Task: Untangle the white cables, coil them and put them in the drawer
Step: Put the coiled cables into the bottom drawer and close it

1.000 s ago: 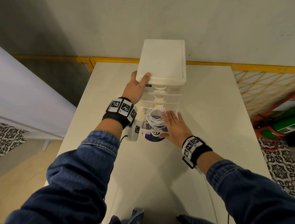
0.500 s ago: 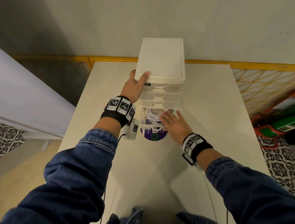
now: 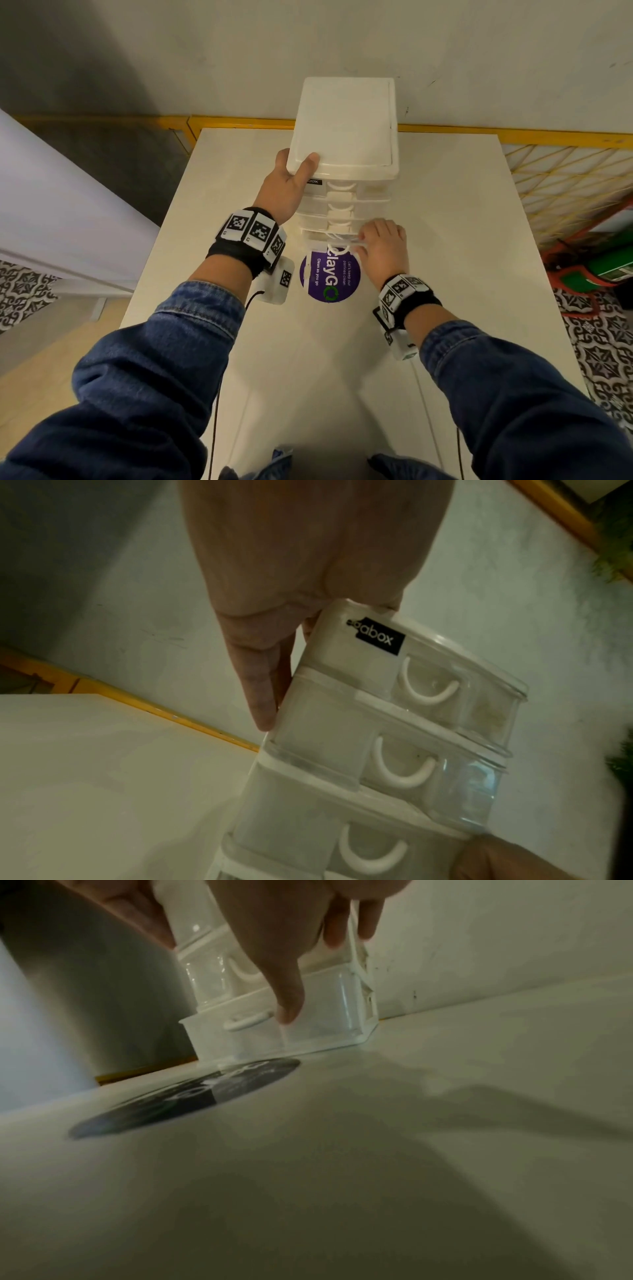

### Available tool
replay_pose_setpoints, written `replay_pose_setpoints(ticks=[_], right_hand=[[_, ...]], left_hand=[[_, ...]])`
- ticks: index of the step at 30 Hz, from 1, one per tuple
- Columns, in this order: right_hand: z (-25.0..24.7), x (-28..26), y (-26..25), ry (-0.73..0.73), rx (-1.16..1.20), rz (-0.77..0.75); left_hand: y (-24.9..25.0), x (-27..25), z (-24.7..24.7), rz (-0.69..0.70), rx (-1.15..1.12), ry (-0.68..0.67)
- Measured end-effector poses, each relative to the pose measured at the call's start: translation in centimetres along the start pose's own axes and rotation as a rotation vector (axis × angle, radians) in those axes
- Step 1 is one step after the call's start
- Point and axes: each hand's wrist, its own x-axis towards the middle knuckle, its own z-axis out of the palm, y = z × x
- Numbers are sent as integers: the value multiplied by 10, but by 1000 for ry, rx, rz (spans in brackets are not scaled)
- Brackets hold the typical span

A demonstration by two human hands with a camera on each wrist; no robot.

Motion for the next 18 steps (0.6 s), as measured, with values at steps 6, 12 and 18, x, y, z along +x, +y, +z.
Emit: replay_pose_setpoints(ticks=[6, 12, 18], right_hand=[[11, -1, 6, 89, 357, 587], [14, 17, 10, -102, 633, 622], [21, 15, 10, -105, 640, 585]], left_hand=[[-1, 1, 0, 2, 0, 6], [-1, 0, 1, 1, -13, 7], [0, -1, 1, -1, -10, 15]])
